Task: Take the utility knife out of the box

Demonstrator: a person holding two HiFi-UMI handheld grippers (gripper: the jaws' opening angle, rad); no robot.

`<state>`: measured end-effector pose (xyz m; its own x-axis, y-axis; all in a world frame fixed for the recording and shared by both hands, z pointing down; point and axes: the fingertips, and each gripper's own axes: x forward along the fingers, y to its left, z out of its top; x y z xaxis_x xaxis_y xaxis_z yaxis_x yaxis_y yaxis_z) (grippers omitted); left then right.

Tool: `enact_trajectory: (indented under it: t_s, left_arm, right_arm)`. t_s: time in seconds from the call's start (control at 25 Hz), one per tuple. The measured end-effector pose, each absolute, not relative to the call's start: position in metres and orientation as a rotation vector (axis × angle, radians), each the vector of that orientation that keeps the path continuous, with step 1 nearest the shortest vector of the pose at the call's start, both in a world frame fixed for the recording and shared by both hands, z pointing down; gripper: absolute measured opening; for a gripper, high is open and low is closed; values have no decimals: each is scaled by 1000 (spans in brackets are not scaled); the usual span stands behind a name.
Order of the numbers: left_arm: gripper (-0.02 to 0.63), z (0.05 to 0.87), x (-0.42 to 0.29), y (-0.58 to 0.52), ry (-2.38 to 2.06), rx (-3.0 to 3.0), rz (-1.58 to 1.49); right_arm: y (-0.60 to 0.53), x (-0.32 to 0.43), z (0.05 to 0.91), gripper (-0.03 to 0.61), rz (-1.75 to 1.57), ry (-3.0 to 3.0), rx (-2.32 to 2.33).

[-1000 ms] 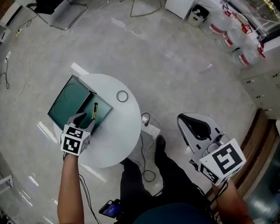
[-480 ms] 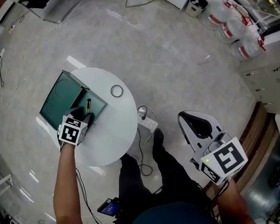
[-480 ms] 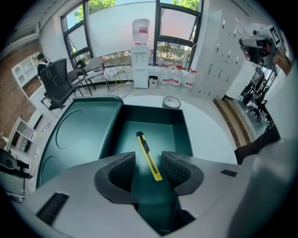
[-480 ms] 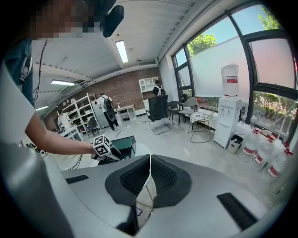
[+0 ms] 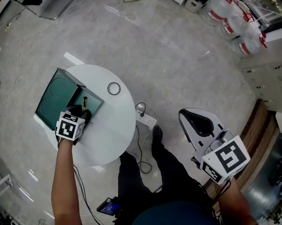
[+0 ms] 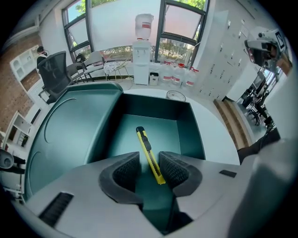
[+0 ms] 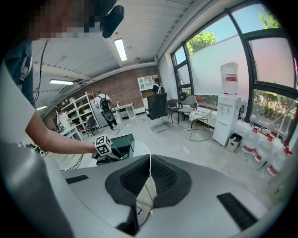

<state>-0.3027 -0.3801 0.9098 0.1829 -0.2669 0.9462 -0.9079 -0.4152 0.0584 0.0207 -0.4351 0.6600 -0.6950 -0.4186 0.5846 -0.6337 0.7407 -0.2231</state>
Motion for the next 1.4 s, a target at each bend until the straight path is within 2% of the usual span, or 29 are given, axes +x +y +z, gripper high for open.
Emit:
enact_trajectory:
  t_s: [0.04, 0.08, 0.56, 1.4]
  left_arm:
    - [127, 910, -302, -380, -1106, 1801, 1235]
    - [62, 910, -303, -379, -1103, 1797, 1223]
    - [58, 861, -316, -364, -1205, 1844, 1158]
    - [58, 646, -327, -266, -1472, 2024, 943]
  right_arm:
    - [-435, 21, 661, 38, 567, -2431, 795]
    - [-434, 21, 661, 38, 568, -2432, 793]
    - [-417, -2, 624, 38, 511, -2476, 784]
    - [-351, -65, 490, 38, 333, -2625, 706]
